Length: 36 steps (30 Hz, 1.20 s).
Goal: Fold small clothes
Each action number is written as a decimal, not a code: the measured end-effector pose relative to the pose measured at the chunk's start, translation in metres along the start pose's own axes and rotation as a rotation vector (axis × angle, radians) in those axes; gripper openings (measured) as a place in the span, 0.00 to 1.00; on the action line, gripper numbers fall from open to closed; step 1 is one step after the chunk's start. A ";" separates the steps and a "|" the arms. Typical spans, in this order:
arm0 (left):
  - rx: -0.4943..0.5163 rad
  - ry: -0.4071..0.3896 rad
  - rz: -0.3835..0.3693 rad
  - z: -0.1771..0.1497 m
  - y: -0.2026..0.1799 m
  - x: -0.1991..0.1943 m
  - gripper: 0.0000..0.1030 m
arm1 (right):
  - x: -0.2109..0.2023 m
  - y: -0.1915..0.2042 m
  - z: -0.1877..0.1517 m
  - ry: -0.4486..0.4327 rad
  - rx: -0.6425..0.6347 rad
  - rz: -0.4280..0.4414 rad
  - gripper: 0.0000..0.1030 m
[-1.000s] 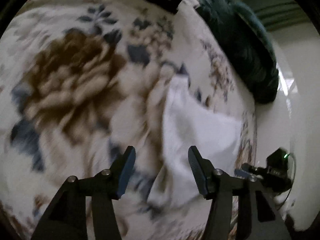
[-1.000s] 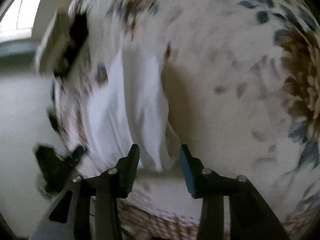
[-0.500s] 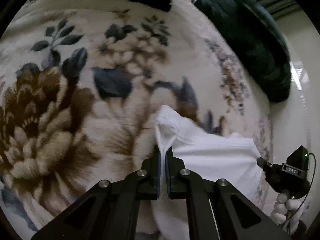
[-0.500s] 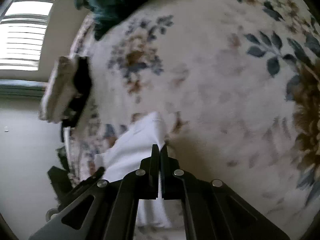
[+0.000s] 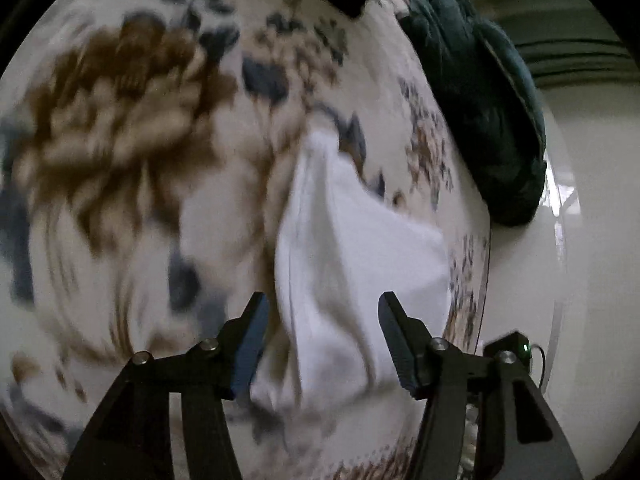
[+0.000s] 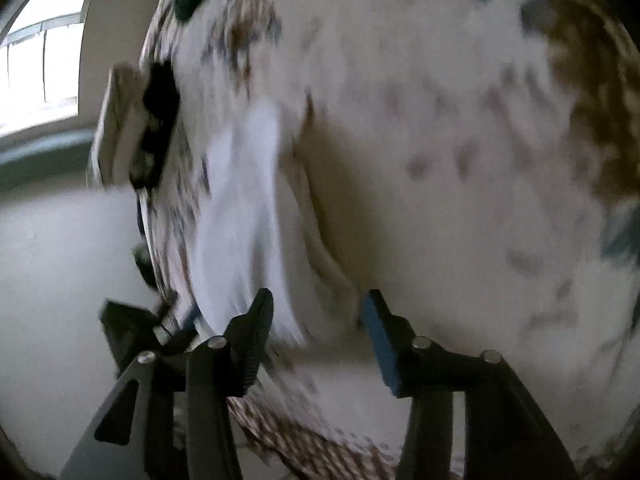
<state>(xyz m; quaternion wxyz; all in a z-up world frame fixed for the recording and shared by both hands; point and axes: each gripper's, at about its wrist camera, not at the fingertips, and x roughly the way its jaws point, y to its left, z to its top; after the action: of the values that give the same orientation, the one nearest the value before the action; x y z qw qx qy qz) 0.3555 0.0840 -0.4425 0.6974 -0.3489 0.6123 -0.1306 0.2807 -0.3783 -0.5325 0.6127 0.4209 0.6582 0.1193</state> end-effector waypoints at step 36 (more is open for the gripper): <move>-0.083 -0.070 -0.035 0.038 0.009 0.027 0.70 | -0.021 0.052 0.050 -0.123 -0.120 -0.144 0.48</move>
<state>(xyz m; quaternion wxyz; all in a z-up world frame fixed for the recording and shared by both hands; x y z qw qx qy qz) 0.3953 0.0864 -0.4682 0.7009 -0.3923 0.5864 -0.1051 0.3454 -0.3787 -0.4942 0.6831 0.3415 0.6395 0.0880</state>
